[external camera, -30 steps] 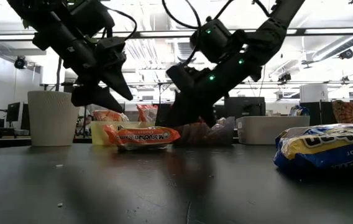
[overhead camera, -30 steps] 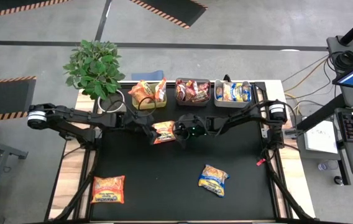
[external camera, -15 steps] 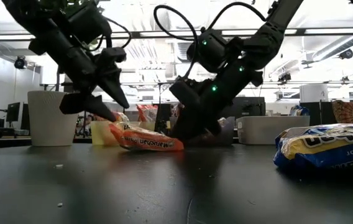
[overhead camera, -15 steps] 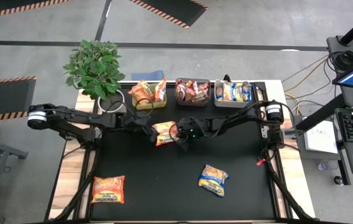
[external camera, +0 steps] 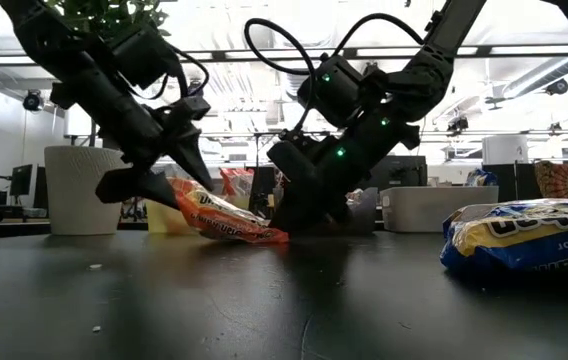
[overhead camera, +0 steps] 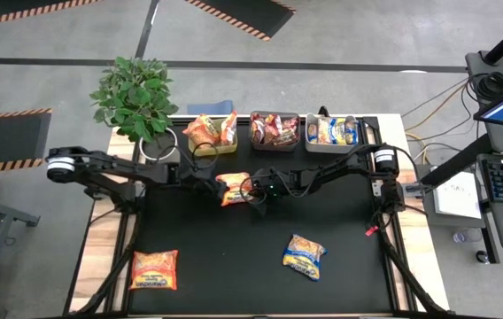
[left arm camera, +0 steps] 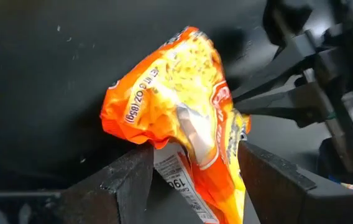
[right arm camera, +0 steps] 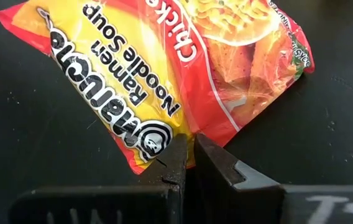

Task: Sort Maruchan noodles
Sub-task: Put the top orange noodle pack into the yellow bin

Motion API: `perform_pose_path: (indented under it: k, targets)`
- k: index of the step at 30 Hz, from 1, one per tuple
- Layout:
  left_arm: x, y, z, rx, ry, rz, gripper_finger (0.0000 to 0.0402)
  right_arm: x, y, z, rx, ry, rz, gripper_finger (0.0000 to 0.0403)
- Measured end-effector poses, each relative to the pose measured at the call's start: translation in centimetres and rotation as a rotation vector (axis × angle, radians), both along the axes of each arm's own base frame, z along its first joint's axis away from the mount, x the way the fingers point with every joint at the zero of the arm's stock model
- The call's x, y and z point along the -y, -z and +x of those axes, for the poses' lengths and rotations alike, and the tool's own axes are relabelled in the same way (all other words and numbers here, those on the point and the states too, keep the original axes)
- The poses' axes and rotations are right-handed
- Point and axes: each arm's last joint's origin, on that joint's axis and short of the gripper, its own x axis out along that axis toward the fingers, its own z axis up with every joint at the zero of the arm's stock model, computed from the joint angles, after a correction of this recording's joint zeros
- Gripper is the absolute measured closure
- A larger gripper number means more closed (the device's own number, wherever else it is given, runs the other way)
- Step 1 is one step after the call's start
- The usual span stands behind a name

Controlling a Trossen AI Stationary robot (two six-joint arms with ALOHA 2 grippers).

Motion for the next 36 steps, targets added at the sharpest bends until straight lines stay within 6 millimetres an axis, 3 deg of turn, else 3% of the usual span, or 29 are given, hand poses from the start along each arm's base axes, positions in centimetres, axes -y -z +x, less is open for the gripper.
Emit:
perform_pose_path:
  k: [28, 36]
  targets:
    - [-0.4, 2.5, 1.8, 0.012, -0.032, 0.032, 0.0189, 0.0, 0.1, 0.0, 0.010, -0.004, -0.001, 0.0376]
    - [-0.4, 2.7, 1.8, 0.007, -0.025, 0.035, 0.0265, 0.0, 0.1, 0.0, 0.008, -0.009, -0.006, 0.0376]
